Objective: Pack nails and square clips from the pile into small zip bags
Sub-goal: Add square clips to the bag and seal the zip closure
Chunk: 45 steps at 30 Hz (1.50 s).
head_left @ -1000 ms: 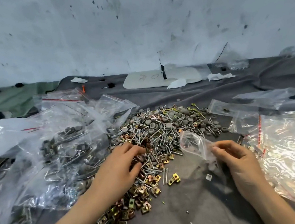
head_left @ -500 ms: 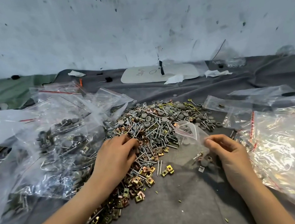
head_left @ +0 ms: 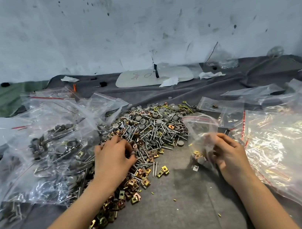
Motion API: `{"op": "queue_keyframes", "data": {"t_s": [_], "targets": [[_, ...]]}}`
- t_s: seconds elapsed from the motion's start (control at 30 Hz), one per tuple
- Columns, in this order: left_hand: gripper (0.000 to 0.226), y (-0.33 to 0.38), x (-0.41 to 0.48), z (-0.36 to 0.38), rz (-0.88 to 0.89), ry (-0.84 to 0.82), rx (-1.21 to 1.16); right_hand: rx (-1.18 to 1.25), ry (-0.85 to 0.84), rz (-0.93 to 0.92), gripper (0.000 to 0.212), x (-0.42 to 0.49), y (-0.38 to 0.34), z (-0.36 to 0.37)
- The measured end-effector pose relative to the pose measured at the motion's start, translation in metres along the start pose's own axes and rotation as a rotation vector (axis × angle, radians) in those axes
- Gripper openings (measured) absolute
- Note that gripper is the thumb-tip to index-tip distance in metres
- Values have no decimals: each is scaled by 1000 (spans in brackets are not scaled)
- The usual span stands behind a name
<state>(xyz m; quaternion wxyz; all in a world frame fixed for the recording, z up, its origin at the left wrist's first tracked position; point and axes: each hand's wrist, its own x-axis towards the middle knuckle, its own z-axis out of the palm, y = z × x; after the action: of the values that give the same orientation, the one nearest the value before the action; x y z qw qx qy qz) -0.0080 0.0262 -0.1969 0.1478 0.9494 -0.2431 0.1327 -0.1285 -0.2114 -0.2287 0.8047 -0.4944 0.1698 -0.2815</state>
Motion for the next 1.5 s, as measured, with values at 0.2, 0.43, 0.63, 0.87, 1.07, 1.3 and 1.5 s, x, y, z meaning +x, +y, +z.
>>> {"op": "queue_keyframes", "data": {"t_s": [0.2, 0.43, 0.63, 0.87, 1.07, 1.3, 1.5], "targets": [[15, 40, 0, -29, 148, 31, -516, -96, -66, -48, 13, 1, 2, 2], [13, 102, 15, -47, 441, -31, -652, -171, -122, -81, 12, -2, 3, 3], [10, 98, 12, -33, 383, -115, -691, -203, -152, -97, 15, -1, 2, 2], [21, 95, 15, -36, 298, -88, -638, -266, -148, -133, 13, -2, 3, 2], [13, 67, 24, -49, 267, 146, -618, -233, -119, -91, 11, -1, 2, 0], [24, -5, 51, -28, 91, -33, -156, -195, -99, -73, 12, -1, 3, 2], [25, -1, 51, -9, 136, 148, -198, -200, -107, -74, 13, -2, 3, 2]]}}
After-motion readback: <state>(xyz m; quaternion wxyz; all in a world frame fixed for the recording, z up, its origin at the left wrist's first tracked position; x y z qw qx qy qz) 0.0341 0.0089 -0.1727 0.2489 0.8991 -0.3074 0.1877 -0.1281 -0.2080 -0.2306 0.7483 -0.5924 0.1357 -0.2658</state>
